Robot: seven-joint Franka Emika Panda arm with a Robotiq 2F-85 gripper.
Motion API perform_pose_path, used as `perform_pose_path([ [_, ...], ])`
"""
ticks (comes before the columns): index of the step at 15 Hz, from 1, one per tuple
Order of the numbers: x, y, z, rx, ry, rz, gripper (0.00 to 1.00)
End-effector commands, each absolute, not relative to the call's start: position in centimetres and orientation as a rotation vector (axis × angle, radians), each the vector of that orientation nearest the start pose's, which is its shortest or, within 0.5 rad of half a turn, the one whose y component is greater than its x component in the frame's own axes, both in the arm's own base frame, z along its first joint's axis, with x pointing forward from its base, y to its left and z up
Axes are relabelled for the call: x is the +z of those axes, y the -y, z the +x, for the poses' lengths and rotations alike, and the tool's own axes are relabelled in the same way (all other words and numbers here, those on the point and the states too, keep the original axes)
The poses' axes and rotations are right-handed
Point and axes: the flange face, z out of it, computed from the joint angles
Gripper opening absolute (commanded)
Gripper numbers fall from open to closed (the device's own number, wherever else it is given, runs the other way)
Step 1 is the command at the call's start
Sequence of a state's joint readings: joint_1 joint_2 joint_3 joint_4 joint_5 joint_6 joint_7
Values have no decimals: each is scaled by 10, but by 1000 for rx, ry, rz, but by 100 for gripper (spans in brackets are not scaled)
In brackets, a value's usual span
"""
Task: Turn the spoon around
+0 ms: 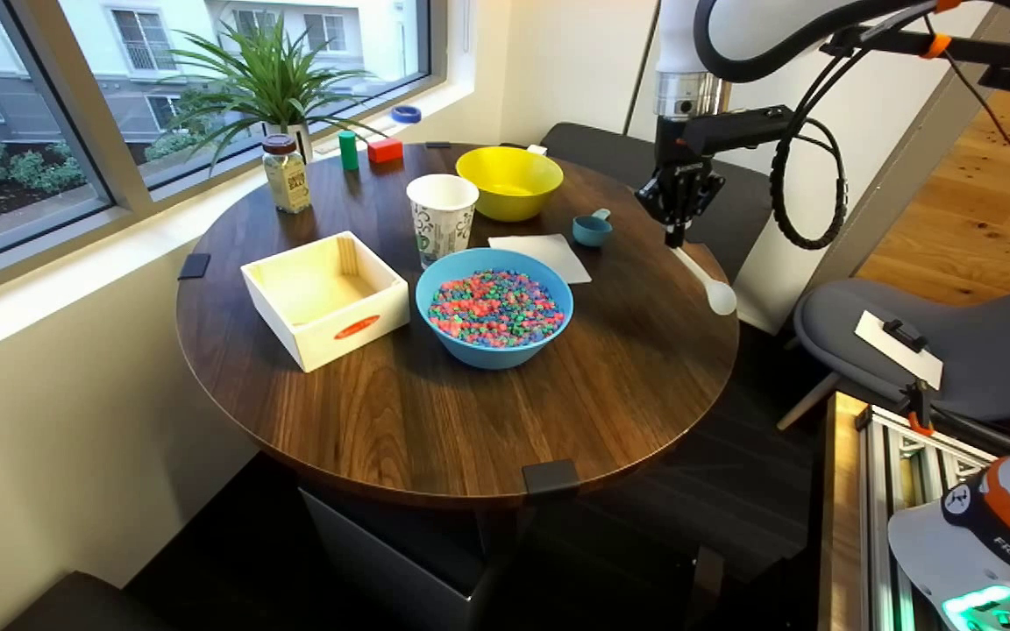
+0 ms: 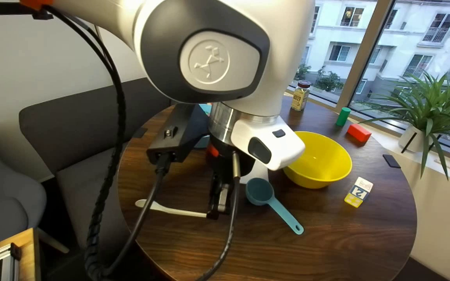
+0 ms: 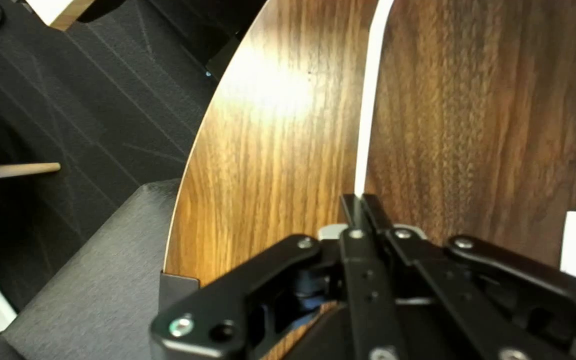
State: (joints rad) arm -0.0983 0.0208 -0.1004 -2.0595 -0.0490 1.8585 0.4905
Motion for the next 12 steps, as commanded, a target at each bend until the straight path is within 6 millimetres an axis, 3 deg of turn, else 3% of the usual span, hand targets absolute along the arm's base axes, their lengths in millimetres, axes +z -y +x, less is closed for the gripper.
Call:
perform_pose_path([
  [1, 396, 86, 531, 364, -1054, -3158, 1],
  [6, 381, 54, 546, 390, -946, -3306, 1],
  [12, 372, 32, 564, 457, -843, -3447, 1],
])
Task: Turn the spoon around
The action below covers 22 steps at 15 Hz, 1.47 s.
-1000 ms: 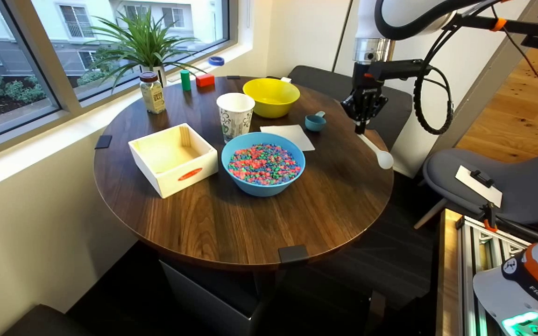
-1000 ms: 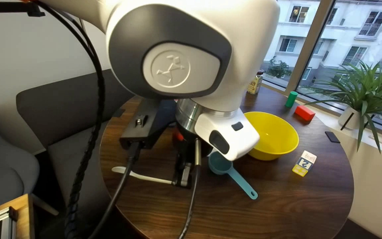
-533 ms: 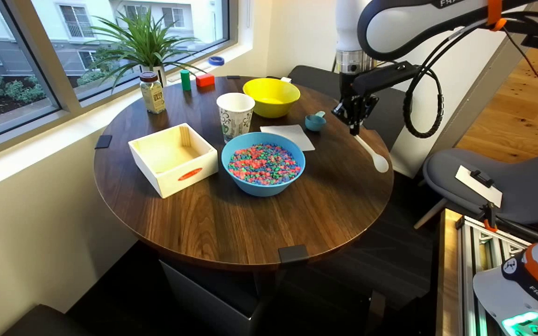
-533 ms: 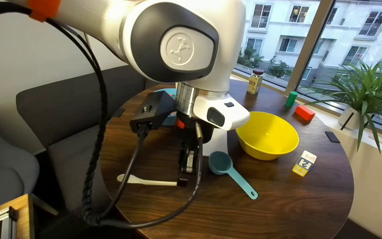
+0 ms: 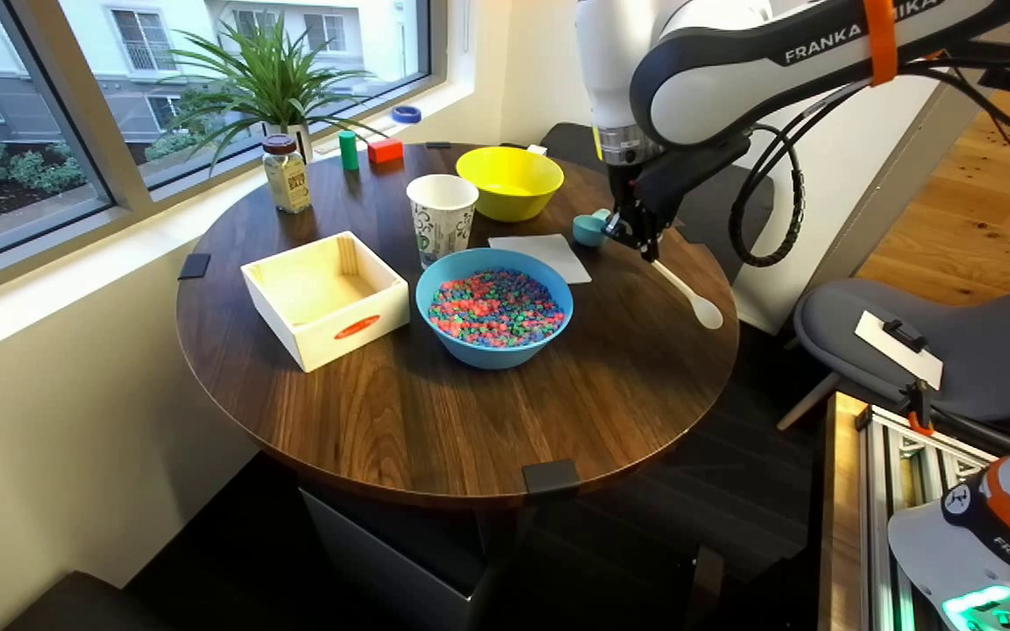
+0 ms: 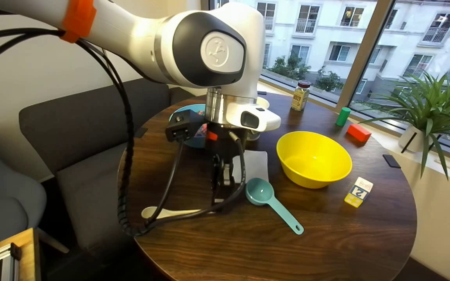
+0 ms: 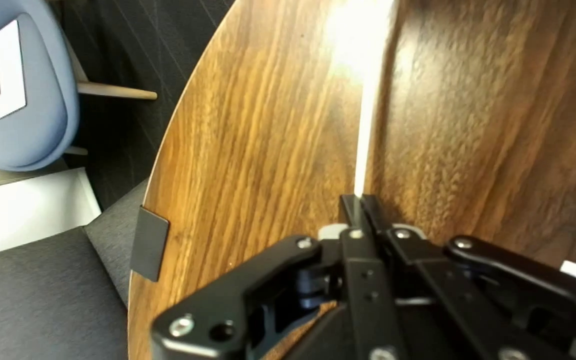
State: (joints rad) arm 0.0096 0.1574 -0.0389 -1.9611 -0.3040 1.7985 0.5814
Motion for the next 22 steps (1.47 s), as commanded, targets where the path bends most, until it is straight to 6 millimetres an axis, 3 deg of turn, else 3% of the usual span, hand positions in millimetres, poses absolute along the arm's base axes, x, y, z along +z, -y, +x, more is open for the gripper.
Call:
perform_pose_path([
  [1, 370, 30, 568, 458, -840, -3469, 1],
  [8, 360, 9, 590, 369, -764, -3552, 1],
  [19, 349, -21, 598, 284, -658, -3567, 1],
  [21, 349, -23, 598, 272, -656, -3567, 30],
  [22, 349, -23, 599, 261, -654, -3565, 36],
])
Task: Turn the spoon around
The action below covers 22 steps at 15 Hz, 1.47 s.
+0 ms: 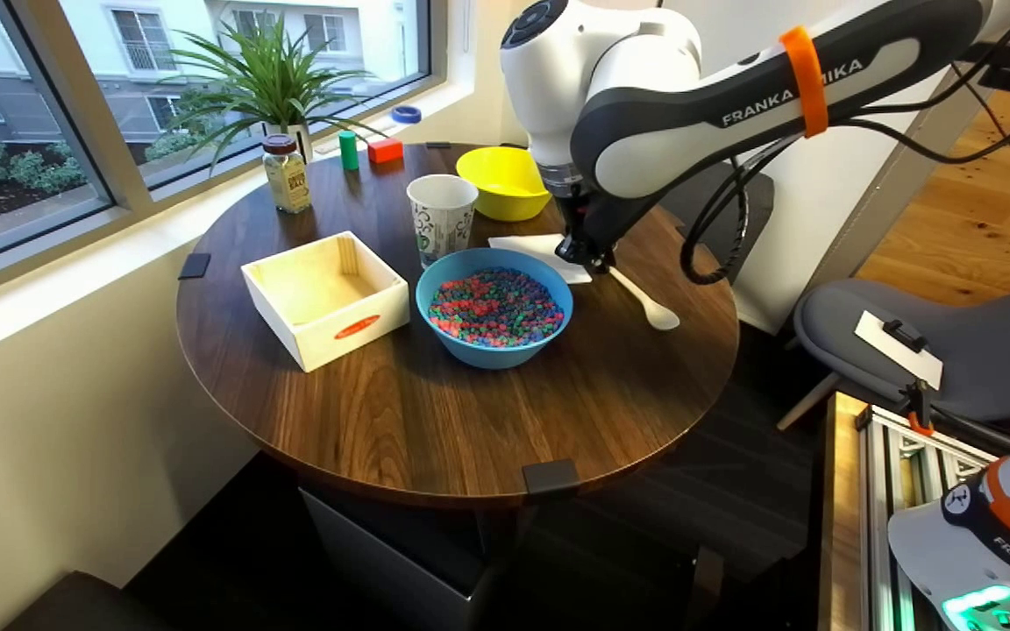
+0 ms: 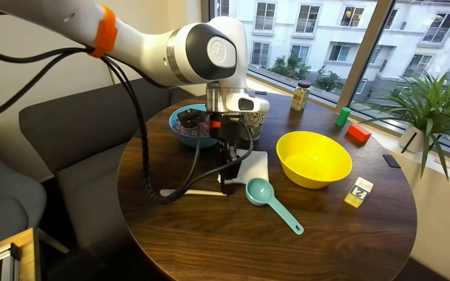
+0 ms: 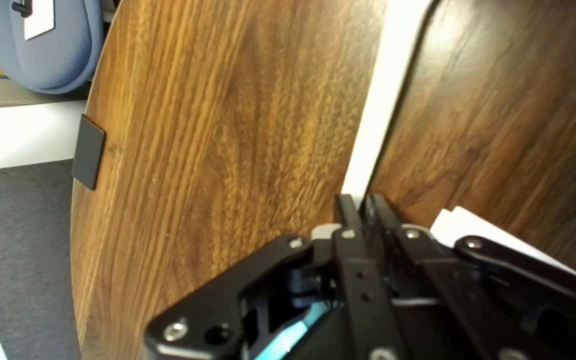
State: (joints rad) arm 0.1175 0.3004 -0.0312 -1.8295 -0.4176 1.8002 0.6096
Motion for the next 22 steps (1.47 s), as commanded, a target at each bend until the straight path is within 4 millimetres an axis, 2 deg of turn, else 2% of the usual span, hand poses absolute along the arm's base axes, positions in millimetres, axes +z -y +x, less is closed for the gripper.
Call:
perform_pose_path([
  [1, 349, -24, 599, 253, -654, -3564, 45],
  [4, 352, -22, 599, 240, -656, -3570, 66],
  [8, 371, -23, 593, 238, -647, -3534, 97],
  [9, 377, -24, 591, 221, -652, -3526, 100],
  [15, 425, -22, 566, 96, -703, -3455, 100],
  [22, 479, -18, 513, -5, -802, -3327, 100],
])
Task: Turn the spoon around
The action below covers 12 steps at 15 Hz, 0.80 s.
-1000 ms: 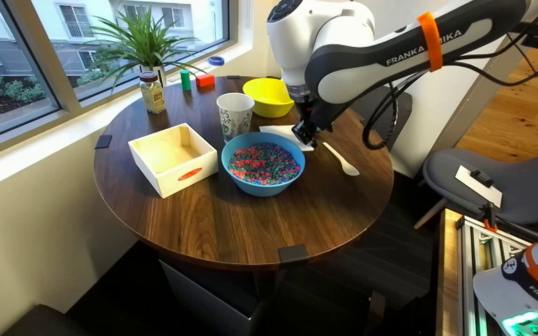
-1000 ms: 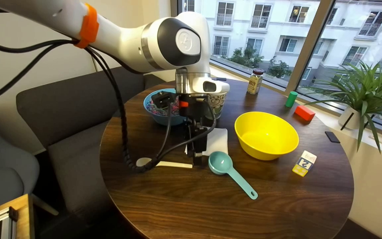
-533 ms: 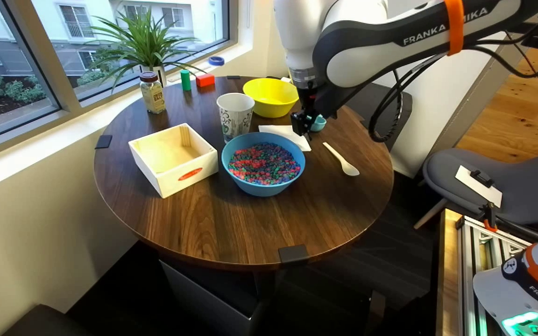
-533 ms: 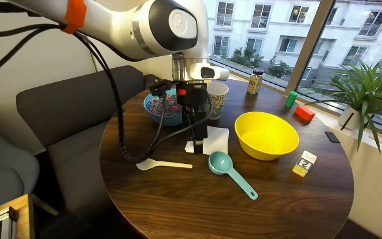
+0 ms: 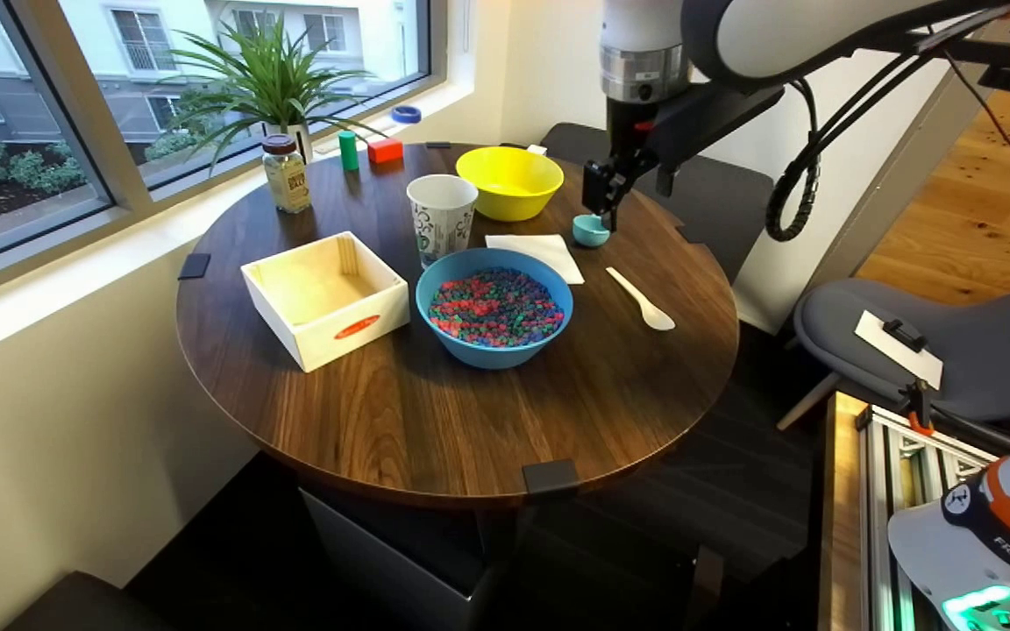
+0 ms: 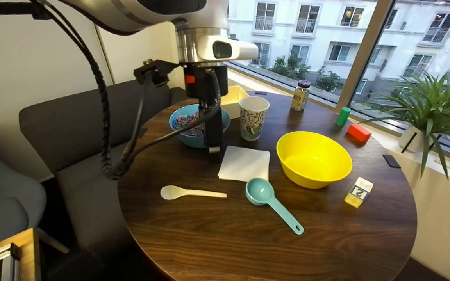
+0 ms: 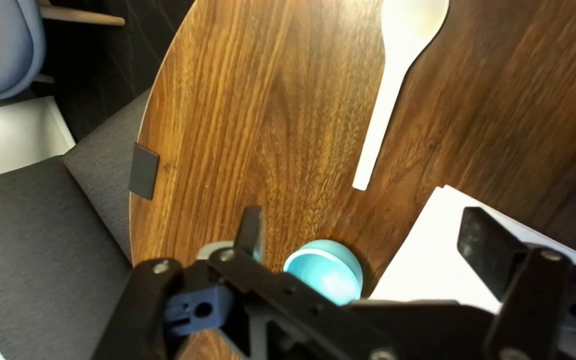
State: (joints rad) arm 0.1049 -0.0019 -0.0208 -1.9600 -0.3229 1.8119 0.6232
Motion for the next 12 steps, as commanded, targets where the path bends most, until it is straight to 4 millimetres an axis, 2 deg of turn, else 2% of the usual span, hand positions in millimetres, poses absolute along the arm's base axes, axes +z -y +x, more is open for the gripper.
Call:
perform_pose_path([
  [1, 485, -17, 506, -26, -814, -3306, 100],
  [5, 509, -9, 485, -127, -854, -3252, 100],
  [9, 521, -4, 472, -194, -854, -3215, 100],
  [10, 522, -4, 470, -200, -840, -3205, 100],
  [11, 524, -2, 482, -179, -847, -3240, 100],
  [12, 525, -2, 479, -183, -848, -3234, 100],
])
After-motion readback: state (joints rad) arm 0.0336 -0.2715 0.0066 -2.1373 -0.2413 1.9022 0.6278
